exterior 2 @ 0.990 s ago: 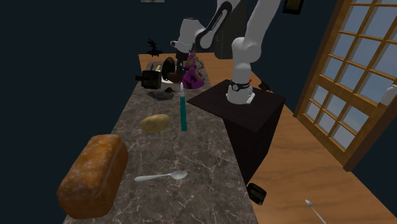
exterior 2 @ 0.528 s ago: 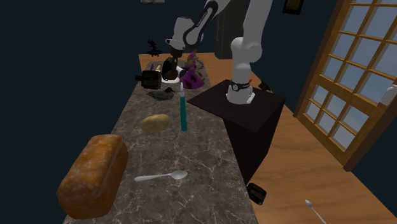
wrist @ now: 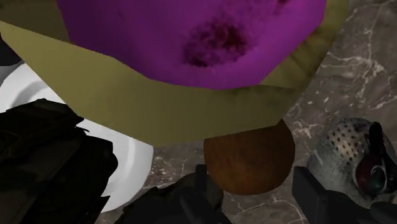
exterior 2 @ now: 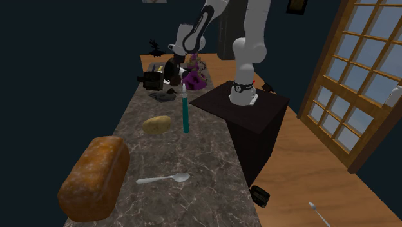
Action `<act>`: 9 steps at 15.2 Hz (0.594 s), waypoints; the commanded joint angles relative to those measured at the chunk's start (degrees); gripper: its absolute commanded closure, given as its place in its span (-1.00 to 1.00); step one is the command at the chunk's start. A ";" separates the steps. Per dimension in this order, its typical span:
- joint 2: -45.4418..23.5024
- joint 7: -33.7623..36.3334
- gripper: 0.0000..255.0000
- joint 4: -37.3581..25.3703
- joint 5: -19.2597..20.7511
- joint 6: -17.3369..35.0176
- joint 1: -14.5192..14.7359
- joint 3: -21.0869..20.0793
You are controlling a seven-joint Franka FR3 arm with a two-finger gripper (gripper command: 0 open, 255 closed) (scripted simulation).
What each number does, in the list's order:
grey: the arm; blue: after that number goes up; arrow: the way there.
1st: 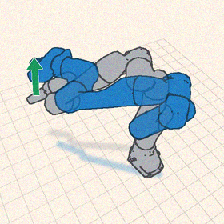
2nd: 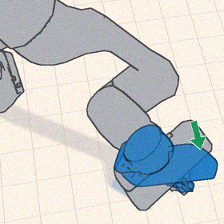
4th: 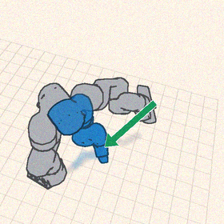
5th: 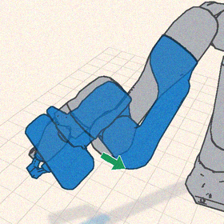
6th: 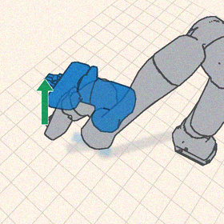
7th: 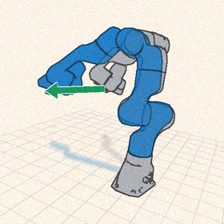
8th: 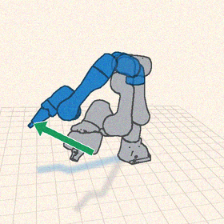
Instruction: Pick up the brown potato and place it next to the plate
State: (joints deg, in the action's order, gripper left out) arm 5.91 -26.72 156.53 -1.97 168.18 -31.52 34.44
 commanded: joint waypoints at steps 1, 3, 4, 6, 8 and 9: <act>-2.35 -3.79 1.00 0.08 -5.40 2.14 2.55 1.32; -4.75 -9.71 1.00 -0.17 -13.25 3.74 5.14 2.30; -6.06 -13.49 1.00 -0.47 -18.24 4.37 6.15 2.29; -8.79 -22.03 1.00 -1.45 -29.34 5.23 6.41 0.39; -11.38 -30.02 1.00 -2.74 -39.46 5.81 4.13 -3.69; -12.61 -33.67 1.00 -3.44 -43.97 6.06 2.74 -5.81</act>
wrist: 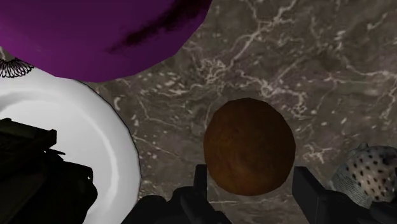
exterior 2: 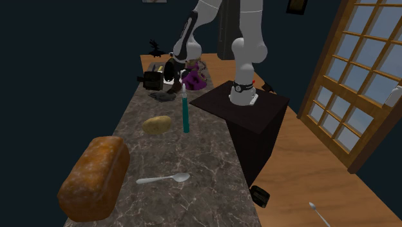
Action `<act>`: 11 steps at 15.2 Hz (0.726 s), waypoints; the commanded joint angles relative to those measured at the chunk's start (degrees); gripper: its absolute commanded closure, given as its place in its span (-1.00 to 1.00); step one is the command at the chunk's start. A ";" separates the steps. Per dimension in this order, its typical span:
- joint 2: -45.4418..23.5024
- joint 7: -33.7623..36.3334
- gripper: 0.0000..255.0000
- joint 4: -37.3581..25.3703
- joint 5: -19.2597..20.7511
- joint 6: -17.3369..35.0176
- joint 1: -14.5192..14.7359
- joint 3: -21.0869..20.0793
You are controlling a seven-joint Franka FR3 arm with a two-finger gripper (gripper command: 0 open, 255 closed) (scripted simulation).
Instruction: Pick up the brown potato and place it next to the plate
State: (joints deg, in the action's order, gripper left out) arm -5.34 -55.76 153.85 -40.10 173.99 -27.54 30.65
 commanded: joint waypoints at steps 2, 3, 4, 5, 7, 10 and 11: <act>-3.66 -11.19 1.00 -2.20 -13.71 0.79 -4.59 -6.54; -4.78 -14.31 1.00 -2.95 -17.36 1.05 -6.11 -8.54; -5.88 -17.33 1.00 -3.72 -20.83 1.32 -7.59 -10.44; -6.97 -20.30 1.00 -4.51 -24.18 1.57 -8.96 -12.18; -9.65 -27.56 1.00 -6.58 -32.11 2.24 -12.30 -16.24; -9.65 -27.59 1.00 -6.59 -32.15 2.21 -12.21 -16.15; -9.65 -27.59 1.00 -6.59 -32.15 2.21 -12.20 -16.14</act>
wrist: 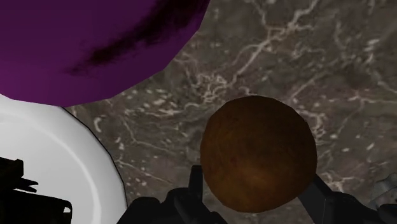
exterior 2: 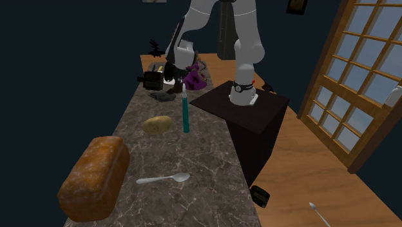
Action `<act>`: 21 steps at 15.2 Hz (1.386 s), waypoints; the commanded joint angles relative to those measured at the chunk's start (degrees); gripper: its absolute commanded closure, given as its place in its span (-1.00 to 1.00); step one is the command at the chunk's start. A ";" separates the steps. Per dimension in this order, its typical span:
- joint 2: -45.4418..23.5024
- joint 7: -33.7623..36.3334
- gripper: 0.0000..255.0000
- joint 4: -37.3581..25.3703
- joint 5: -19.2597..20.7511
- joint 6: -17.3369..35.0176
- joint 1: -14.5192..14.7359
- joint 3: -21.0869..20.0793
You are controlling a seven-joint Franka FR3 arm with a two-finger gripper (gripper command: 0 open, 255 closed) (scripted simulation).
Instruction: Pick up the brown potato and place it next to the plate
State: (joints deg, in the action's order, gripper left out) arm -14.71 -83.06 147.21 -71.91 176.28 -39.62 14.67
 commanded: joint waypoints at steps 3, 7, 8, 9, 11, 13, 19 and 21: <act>-0.29 -0.29 1.00 0.06 -0.33 -0.07 -0.12 -0.16; -0.14 0.15 -1.00 0.19 0.11 -0.08 0.05 0.01; -0.16 0.10 -1.00 0.17 0.06 -0.08 0.03 -0.01; -0.16 0.09 -1.00 0.17 0.05 -0.08 0.02 -0.01; 2.70 5.96 -1.00 2.59 6.63 -0.35 2.27 2.84; 9.20 21.29 -1.00 7.71 24.79 -0.91 8.92 11.89; 12.13 29.58 -1.00 9.78 35.23 -1.10 11.87 16.66; 12.13 29.59 -1.00 9.78 35.24 -1.10 11.87 16.66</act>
State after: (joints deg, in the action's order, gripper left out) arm -2.61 -53.55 156.95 -36.78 175.17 -27.77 31.30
